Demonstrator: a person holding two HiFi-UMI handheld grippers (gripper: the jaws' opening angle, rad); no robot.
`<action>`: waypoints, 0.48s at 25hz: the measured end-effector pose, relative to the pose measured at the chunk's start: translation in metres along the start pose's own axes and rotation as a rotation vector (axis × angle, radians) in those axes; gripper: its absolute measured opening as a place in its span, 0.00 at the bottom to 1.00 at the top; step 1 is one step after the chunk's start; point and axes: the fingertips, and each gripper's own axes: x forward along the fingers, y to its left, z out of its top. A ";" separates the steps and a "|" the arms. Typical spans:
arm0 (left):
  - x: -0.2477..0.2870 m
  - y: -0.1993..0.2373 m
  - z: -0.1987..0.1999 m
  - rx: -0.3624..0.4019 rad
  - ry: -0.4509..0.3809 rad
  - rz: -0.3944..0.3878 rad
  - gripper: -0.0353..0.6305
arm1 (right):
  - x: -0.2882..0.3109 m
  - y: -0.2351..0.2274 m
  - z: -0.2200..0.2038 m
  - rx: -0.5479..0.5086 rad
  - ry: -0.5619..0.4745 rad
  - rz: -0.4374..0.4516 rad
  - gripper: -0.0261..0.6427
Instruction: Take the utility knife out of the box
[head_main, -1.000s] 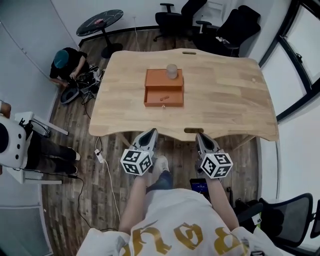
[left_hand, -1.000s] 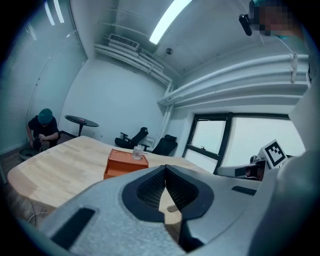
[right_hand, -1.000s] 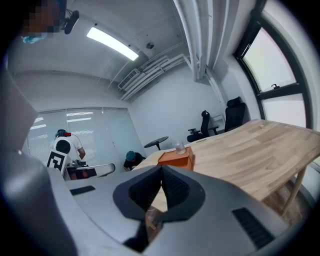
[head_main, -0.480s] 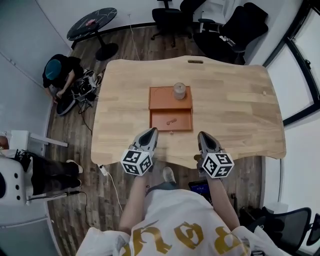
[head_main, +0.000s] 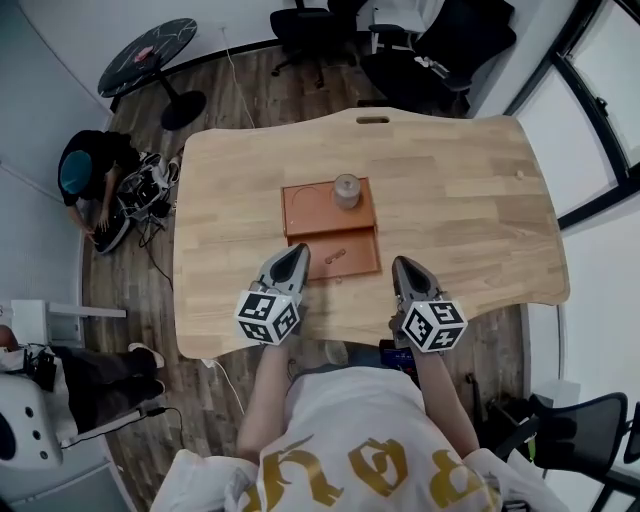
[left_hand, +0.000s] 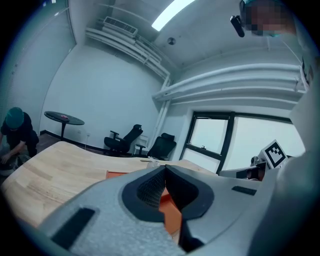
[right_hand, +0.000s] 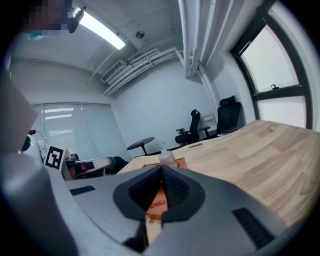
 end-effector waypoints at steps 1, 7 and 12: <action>0.002 0.000 0.002 0.002 -0.001 -0.004 0.07 | 0.001 -0.002 0.002 0.001 -0.004 -0.007 0.06; 0.014 0.004 0.008 0.013 -0.007 -0.017 0.07 | 0.012 -0.008 0.006 -0.001 -0.003 -0.019 0.06; 0.021 0.010 0.011 -0.004 -0.024 -0.013 0.07 | 0.020 -0.003 0.008 -0.031 0.002 0.019 0.06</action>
